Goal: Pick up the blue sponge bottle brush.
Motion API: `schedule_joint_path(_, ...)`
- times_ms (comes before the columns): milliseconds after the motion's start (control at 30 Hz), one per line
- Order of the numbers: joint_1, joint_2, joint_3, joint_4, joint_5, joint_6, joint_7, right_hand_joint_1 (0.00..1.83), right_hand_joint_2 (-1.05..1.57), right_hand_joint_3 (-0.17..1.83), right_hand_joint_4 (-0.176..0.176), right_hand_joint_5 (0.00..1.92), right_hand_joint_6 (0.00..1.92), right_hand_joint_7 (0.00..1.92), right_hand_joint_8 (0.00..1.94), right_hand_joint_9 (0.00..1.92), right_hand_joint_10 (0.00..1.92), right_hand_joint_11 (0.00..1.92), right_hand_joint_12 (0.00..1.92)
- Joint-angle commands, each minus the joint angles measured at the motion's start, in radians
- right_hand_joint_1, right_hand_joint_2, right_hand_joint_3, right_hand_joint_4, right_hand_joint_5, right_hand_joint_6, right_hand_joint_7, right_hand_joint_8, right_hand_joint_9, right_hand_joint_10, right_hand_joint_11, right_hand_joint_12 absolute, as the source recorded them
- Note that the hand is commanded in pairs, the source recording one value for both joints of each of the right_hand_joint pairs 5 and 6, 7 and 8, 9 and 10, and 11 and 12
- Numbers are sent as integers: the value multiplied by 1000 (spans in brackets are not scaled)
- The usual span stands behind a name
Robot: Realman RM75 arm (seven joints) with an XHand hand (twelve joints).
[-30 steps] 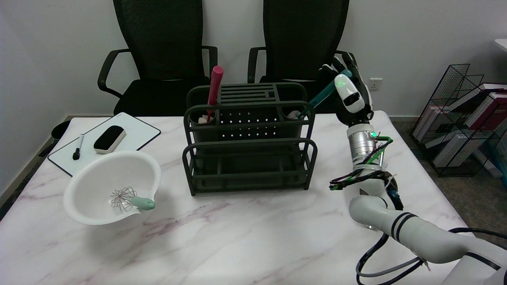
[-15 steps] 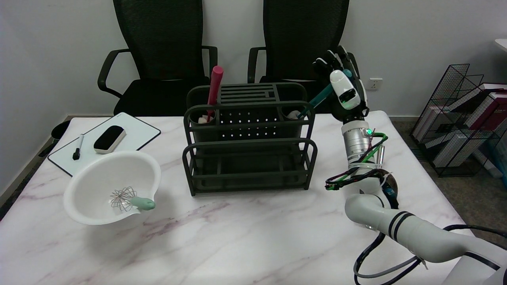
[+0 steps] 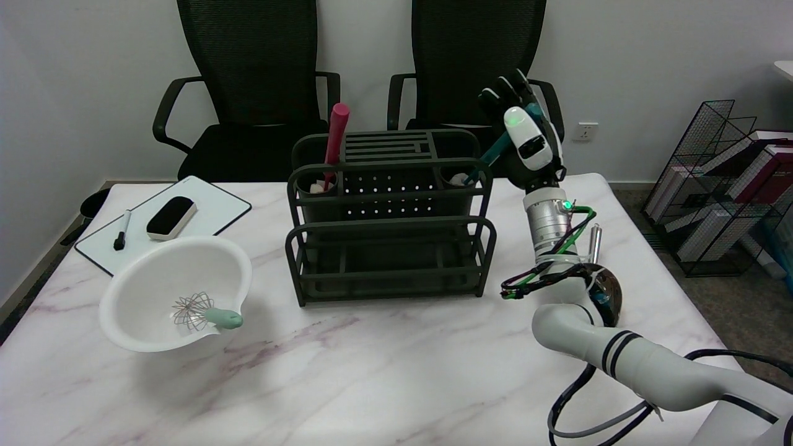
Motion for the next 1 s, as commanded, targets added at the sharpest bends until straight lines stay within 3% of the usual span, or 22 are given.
schedule_joint_path(33, -1, -10, -12, 4, 2, -9, -1, 1116, 163, 1115, 0, 642, 642, 423, 423, 574, 574, 462, 462)
schedule_joint_path(267, 0, -10, -12, 4, -1, -10, -1, 1114, 282, 1059, 0, 854, 854, 821, 821, 658, 658, 575, 575)
schedule_joint_path(667, 4, -10, -12, 13, -2, -17, -1, 1123, 435, 1019, 0, 884, 884, 924, 924, 737, 737, 910, 910)
schedule_joint_path(1000, 7, -10, -12, 22, -3, -19, -1, 1155, 613, 856, 0, 955, 955, 1244, 1244, 1186, 1186, 1311, 1311)
